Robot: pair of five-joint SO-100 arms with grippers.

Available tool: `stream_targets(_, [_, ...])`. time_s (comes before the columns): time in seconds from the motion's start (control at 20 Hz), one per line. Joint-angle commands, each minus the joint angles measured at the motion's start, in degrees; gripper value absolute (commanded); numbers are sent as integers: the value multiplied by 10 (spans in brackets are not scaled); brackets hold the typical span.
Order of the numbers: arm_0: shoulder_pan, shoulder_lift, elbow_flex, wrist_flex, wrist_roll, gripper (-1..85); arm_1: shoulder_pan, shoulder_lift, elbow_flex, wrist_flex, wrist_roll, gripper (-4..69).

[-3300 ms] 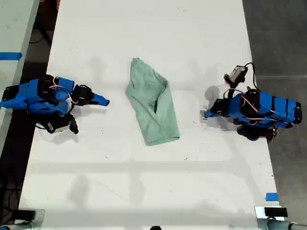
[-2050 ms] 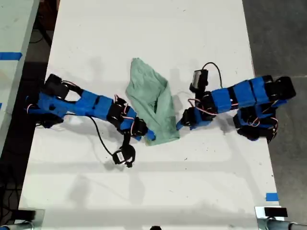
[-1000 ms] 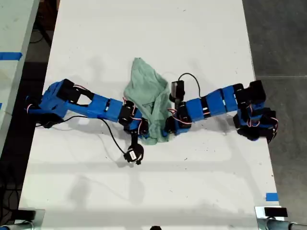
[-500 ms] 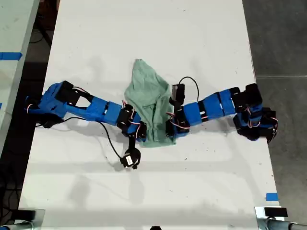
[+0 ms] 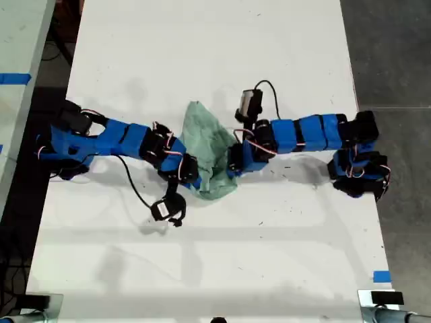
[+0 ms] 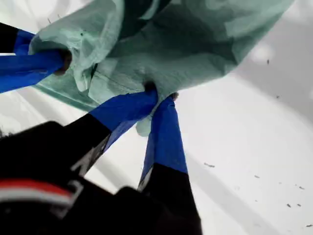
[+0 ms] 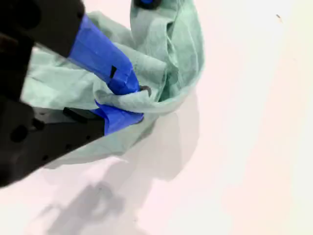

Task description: Fold t shirt

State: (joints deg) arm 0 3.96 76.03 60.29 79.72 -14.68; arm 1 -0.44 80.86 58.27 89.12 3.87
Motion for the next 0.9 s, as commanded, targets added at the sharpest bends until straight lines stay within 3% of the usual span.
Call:
stream_targets(0.0, [-76,91,18,25,15,-2,76,53,-22,-28,-54,-20])
stream_targets(0.25, [-205,175,139,32,47,-2,189,43,-21,-76,-112,-20])
stream_targets(0.45, [-310,229,253,-12,80,-2,248,25,-20,-119,-162,-3])
stream_targets(0.55, [-351,214,268,-15,76,134,273,9,-25,-120,-182,280])
stream_targets(0.6, [-364,198,266,-15,76,166,287,4,-25,-114,-189,348])
stream_targets(0.65, [-373,182,260,-11,72,217,301,3,-25,-100,-192,371])
stream_targets(0.7, [-378,169,249,-9,93,329,317,7,-25,-82,-198,378])
stream_targets(0.85, [-382,208,246,-3,105,236,368,54,-25,-8,-216,369])
